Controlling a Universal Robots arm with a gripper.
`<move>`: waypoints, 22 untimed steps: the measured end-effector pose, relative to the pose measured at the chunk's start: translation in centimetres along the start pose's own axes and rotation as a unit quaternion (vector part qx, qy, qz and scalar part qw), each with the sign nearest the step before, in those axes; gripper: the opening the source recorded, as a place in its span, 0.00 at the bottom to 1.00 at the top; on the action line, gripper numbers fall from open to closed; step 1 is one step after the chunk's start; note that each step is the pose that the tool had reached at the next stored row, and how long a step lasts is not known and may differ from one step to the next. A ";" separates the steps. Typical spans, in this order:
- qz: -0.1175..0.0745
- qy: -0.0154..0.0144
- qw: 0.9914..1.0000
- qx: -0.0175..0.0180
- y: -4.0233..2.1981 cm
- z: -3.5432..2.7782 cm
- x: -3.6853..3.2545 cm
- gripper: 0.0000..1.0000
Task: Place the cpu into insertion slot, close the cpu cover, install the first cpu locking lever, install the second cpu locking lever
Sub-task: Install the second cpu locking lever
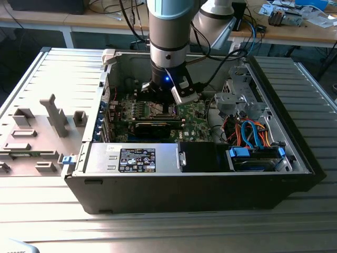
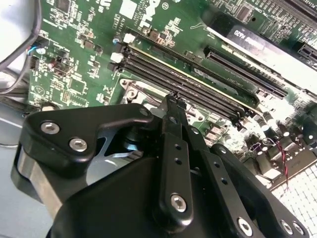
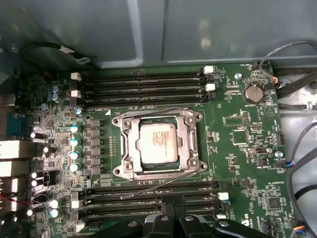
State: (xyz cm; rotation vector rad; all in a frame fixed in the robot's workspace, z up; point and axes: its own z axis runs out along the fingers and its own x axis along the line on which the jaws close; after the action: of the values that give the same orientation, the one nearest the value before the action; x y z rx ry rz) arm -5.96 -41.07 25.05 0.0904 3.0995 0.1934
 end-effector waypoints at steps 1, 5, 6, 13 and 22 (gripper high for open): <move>0.000 0.000 1.000 0.000 -0.02 0.13 0.06 0.11; 0.000 0.000 1.000 -0.002 -0.08 0.55 0.15 0.11; 0.000 0.000 1.000 -0.003 -0.09 0.63 0.16 0.11; 0.000 0.000 1.000 -0.004 -0.14 1.00 0.25 0.11; 0.000 0.000 1.000 -0.004 -0.16 1.15 0.31 0.11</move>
State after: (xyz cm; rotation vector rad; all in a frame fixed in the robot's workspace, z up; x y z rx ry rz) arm -6.24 -41.07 23.88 0.0906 3.0990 0.2061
